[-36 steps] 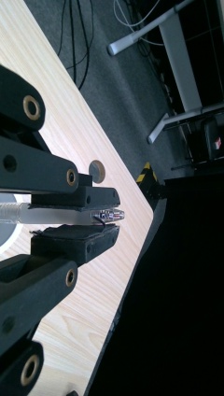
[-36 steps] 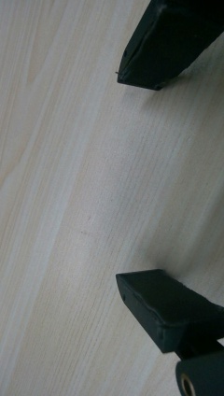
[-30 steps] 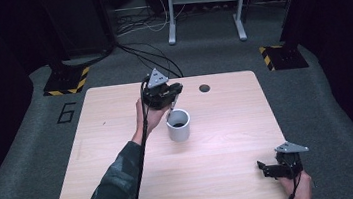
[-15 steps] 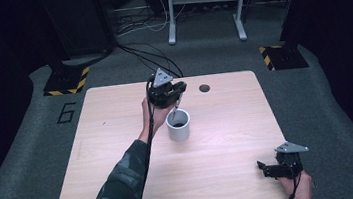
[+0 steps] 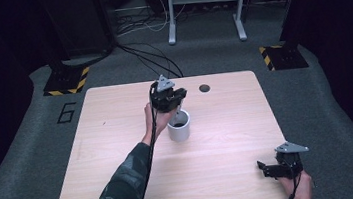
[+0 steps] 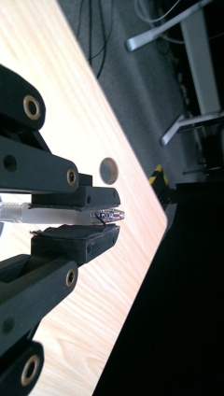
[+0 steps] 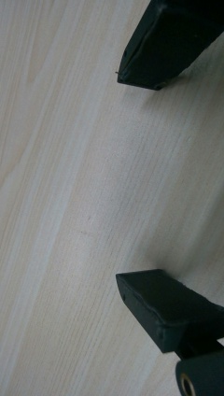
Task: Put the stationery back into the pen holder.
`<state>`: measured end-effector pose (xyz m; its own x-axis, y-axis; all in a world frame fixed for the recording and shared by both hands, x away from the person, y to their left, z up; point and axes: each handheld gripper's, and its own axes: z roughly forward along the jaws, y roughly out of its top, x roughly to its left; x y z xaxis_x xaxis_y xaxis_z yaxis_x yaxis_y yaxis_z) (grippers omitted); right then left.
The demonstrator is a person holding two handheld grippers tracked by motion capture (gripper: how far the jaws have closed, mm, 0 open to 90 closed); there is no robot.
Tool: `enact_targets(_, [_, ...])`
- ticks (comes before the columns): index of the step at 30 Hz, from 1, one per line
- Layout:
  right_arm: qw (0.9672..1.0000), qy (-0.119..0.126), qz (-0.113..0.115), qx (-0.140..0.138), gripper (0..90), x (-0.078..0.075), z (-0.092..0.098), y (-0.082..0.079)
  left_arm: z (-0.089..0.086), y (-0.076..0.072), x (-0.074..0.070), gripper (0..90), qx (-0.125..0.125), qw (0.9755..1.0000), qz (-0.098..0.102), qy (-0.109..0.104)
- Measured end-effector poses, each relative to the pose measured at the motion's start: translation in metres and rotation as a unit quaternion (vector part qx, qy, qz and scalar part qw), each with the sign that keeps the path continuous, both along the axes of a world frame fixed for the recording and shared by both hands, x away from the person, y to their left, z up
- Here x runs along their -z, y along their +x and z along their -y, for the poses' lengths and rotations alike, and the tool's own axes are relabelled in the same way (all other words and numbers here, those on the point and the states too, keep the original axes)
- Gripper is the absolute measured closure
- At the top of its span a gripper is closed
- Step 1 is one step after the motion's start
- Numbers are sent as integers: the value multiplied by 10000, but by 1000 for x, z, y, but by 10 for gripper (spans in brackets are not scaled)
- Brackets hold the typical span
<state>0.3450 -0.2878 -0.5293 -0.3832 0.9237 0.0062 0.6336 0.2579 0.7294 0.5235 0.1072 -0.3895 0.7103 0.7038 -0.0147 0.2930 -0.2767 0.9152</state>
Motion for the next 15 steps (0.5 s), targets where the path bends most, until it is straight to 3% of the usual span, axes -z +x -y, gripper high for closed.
enact_targets(15, [10000, 8, -7, 9, 47, 0, 0, 0, -5, -2, 24, 808, -11, 9995, -268, 137])
